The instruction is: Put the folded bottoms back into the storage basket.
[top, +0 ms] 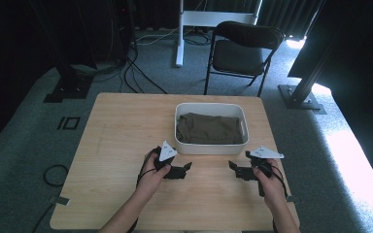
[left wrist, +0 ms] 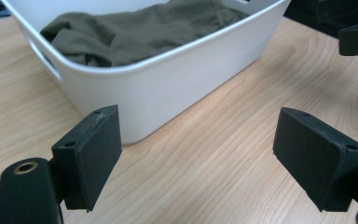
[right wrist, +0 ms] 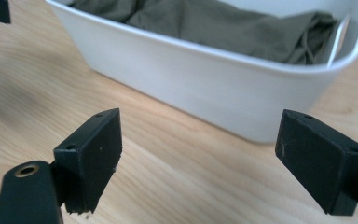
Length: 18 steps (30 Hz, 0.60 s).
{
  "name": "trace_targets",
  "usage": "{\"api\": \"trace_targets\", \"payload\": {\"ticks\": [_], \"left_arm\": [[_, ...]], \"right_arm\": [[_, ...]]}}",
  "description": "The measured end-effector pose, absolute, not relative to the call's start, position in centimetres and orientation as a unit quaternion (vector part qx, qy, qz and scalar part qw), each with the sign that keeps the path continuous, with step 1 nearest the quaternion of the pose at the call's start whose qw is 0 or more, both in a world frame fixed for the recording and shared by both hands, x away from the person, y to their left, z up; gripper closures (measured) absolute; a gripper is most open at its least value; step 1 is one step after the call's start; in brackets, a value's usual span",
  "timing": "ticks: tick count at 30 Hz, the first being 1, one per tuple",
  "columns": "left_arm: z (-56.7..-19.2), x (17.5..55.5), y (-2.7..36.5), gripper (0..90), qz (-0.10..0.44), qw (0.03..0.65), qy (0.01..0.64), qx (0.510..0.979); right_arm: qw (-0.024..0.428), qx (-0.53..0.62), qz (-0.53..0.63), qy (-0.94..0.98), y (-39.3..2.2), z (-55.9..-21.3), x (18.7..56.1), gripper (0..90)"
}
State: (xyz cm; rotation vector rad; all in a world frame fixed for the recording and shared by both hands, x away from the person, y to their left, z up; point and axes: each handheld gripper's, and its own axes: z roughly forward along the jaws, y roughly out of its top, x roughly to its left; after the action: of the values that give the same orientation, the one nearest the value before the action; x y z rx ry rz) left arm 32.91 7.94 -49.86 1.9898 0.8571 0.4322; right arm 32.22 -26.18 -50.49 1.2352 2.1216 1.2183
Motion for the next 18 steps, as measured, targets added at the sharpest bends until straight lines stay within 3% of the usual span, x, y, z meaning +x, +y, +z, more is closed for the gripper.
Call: {"api": "trace_targets", "payload": {"ticks": [18], "left_arm": [[-53.0,32.1,11.4,16.7,0.173,0.422,0.389,0.8]], "right_arm": [[0.214,0.483,0.394,0.752,-28.8,-54.1,30.6,14.4]]}}
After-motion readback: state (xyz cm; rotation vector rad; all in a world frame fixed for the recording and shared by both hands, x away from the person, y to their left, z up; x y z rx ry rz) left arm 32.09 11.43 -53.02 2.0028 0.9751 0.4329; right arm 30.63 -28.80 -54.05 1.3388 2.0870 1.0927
